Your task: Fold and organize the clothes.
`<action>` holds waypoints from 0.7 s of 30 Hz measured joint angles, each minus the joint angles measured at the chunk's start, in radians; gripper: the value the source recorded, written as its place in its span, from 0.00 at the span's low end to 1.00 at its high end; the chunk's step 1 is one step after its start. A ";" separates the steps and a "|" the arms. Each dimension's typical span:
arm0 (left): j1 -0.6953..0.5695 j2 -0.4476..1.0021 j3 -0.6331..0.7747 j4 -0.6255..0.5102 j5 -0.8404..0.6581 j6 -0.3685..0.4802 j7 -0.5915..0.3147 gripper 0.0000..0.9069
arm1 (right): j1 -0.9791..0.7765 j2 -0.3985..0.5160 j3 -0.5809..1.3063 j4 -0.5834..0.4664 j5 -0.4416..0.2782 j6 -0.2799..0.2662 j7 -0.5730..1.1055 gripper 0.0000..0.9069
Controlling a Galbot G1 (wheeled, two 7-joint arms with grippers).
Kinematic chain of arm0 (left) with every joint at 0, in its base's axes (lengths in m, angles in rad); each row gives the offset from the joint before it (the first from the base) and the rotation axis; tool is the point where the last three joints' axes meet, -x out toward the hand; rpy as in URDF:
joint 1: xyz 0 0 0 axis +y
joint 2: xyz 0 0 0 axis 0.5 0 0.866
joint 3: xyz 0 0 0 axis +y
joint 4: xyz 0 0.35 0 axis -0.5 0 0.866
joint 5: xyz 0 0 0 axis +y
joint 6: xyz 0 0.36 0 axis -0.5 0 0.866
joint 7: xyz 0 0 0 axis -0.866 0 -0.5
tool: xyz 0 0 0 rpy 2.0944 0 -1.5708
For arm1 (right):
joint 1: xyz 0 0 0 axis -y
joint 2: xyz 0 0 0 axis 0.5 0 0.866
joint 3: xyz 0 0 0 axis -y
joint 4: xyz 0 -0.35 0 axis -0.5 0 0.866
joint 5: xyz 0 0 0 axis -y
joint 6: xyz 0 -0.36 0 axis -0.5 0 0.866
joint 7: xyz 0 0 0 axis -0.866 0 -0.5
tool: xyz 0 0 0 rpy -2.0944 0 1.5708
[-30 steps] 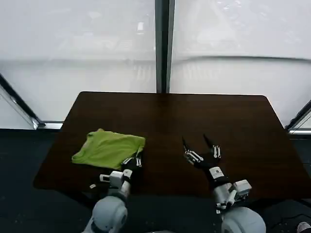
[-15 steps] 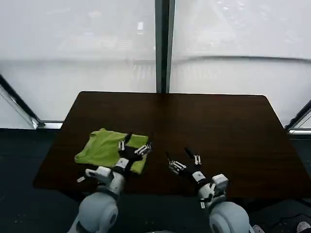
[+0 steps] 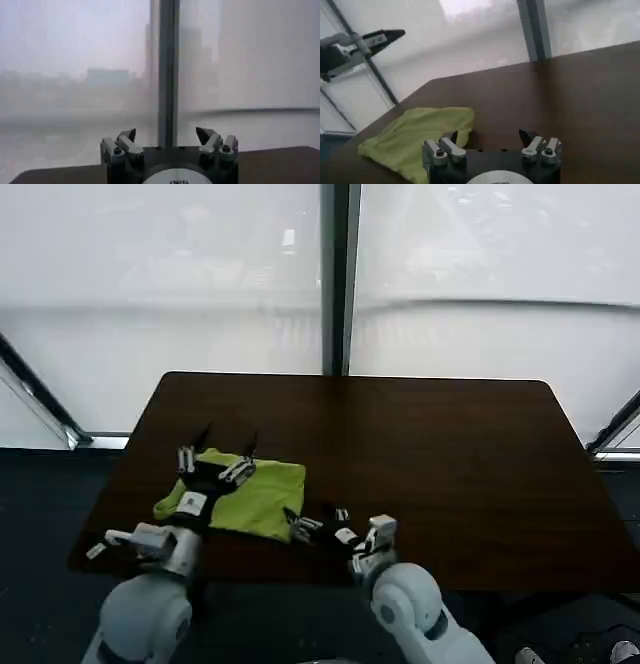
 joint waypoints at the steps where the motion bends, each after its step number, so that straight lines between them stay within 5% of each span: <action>1: 0.005 -0.002 -0.004 -0.001 0.003 0.000 0.000 0.97 | 0.011 0.004 -0.007 -0.009 0.006 -0.001 0.000 0.35; 2: 0.010 -0.003 -0.007 -0.002 0.005 0.000 -0.001 0.97 | 0.020 0.008 -0.012 -0.015 0.010 -0.001 0.000 0.06; 3: 0.013 -0.004 -0.010 -0.004 0.007 0.000 -0.001 0.97 | 0.028 0.010 -0.015 -0.021 0.017 -0.002 0.001 0.01; 21: 0.042 -0.032 -0.020 -0.002 0.033 -0.025 -0.003 0.97 | -0.014 -0.029 0.075 0.004 0.010 0.010 0.021 0.00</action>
